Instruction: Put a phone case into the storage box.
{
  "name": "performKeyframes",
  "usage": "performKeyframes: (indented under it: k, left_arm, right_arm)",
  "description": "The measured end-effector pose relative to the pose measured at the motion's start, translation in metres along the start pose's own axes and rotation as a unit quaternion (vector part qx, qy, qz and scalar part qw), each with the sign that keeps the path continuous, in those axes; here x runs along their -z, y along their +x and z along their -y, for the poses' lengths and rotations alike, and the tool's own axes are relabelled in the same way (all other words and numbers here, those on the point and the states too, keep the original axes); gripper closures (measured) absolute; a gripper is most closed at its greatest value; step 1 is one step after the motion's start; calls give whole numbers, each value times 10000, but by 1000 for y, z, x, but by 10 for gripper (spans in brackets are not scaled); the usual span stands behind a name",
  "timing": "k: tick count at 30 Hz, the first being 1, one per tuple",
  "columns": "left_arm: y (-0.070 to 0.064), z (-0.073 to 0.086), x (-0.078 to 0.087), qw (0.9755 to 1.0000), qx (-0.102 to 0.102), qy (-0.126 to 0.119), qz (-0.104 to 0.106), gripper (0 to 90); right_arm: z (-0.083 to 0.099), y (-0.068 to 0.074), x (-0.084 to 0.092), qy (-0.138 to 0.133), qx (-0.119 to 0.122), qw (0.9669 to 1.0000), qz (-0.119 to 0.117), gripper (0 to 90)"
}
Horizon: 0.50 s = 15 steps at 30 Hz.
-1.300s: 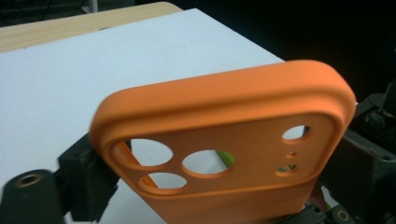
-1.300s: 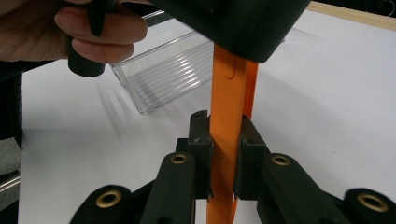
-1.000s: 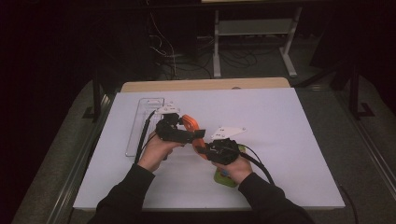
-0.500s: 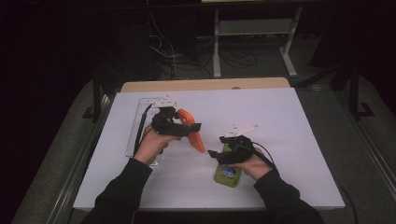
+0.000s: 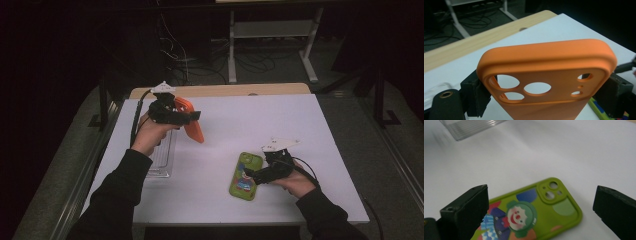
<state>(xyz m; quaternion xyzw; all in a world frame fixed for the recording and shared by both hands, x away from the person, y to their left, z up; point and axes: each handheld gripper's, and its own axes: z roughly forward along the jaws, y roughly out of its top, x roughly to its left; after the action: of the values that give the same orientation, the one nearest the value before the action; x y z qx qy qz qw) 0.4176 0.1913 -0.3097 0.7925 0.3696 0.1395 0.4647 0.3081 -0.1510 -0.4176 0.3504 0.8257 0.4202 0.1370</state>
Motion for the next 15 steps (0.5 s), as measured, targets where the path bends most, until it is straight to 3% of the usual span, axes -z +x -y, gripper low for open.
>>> performKeyframes:
  k: [10, 15]
  left_arm:
    - [24, -20, 16, 9979, -30, 144, -628, 136]
    - [38, -27, 18, 9949, 14, 285, -966, 137]
  right_arm:
    - [24, -9, 17, 74, -81, 9999, 82, 0]
    - [37, -13, 24, 130, -163, 9997, 148, 0]
